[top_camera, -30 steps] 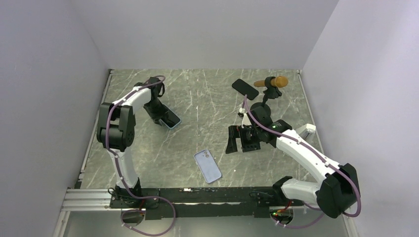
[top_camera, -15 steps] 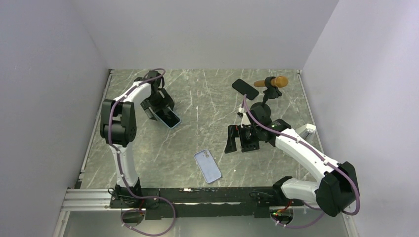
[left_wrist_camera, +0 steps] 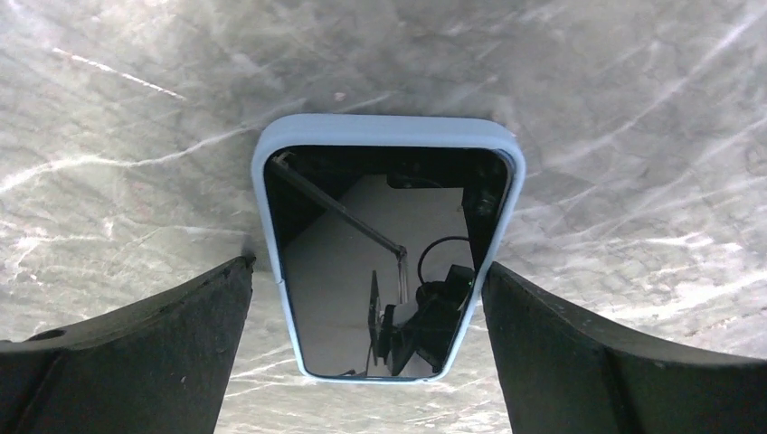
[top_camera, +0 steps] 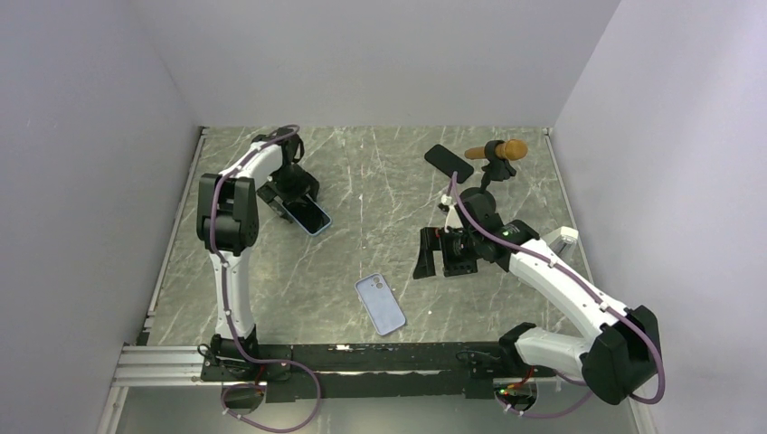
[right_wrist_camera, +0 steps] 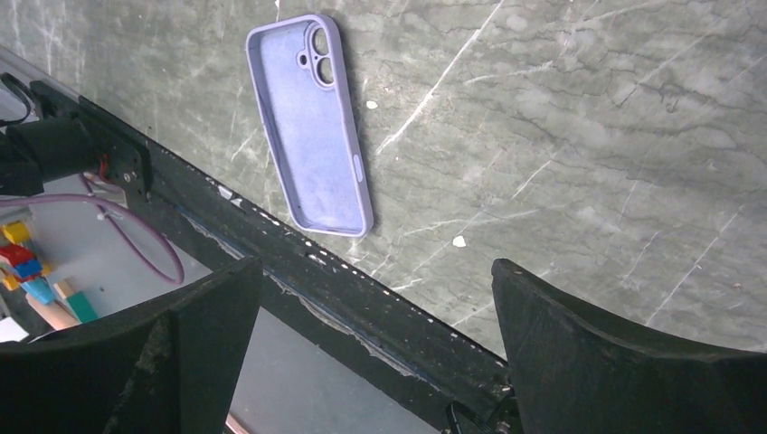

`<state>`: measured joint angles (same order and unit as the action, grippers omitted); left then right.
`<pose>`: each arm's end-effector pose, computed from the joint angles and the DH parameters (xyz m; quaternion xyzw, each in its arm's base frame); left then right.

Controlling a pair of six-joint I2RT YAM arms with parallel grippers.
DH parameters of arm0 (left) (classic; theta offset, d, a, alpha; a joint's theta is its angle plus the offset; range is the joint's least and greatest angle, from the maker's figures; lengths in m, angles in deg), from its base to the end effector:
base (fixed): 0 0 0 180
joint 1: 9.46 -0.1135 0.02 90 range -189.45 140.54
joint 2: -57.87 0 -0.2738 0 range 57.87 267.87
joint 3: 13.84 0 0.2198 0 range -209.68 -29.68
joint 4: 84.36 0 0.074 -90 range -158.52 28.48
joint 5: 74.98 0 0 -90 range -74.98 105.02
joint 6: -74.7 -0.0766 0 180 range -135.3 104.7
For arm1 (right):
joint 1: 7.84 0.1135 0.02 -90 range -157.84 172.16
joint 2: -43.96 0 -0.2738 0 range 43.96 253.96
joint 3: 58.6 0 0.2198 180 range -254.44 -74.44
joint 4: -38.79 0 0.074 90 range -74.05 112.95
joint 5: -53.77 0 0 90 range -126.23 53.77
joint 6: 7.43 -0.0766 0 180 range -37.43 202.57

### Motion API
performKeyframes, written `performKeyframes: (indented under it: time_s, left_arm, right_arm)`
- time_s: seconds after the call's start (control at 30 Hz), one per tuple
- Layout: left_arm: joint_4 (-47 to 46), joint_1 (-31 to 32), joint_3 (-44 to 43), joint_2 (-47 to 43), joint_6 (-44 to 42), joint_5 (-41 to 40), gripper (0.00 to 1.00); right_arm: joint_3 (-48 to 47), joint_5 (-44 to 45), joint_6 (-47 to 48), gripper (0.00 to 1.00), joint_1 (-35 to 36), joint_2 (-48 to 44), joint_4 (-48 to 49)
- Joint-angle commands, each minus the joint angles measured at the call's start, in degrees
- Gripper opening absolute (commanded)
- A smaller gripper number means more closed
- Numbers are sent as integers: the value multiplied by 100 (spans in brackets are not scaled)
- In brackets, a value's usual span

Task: Take the phone out of the phone case
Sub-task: Pick up the phone at the center of the board.

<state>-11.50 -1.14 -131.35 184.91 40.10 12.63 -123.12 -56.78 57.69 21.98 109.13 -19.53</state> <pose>0.4177 -0.0579 0.1465 -0.3997 0.9140 -0.0173 0.0673 0.1601 0.1227 0.2346 -0.0885 0.9452 0.2736 0.1548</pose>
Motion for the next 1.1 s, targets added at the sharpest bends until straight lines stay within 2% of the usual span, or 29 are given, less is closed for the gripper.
performKeyframes:
  time_s: [0.0, 0.13, 0.3, 0.53, 0.63, 0.7, 0.77, 0.87, 0.93, 1.07]
  left_arm:
    - [303, 67, 40, -122, 592, -296, 99]
    - [376, 20, 266, -104, 822, -118, 100]
    - [1190, 67, -542, 406, 701, -762, 98]
    - [387, 123, 523, -84, 855, -623, 91]
    - [865, 189, 70, 233, 743, -797, 98]
    - [1193, 236, -240, 414, 693, -872, 99]
    - [965, 249, -75, 305, 625, -763, 89]
    - [102, 266, 670, -212, 422, -696, 64]
    - [-244, 273, 971, -510, 240, -769, 57]
    - [-391, 298, 1031, -823, -149, -865, 50]
  right_arm:
    - [-87, 71, -150, 100, -31, -197, 16]
    - [-72, -12, -314, 100, -38, -250, 146]
    - [-185, 143, -333, 100, -38, -108, 237]
    - [-259, 241, -422, 100, -46, -202, 173]
    - [-311, 321, -400, 100, -38, -235, -7]
    - [-386, 432, -391, 100, -41, -311, -210]
    - [-385, 534, -431, 100, -38, -485, -248]
    - [-325, 566, -489, 100, -40, -641, -107]
    - [-357, 560, -459, 100, -47, -585, -109]
    - [-457, 594, -307, 100, -47, -481, -239]
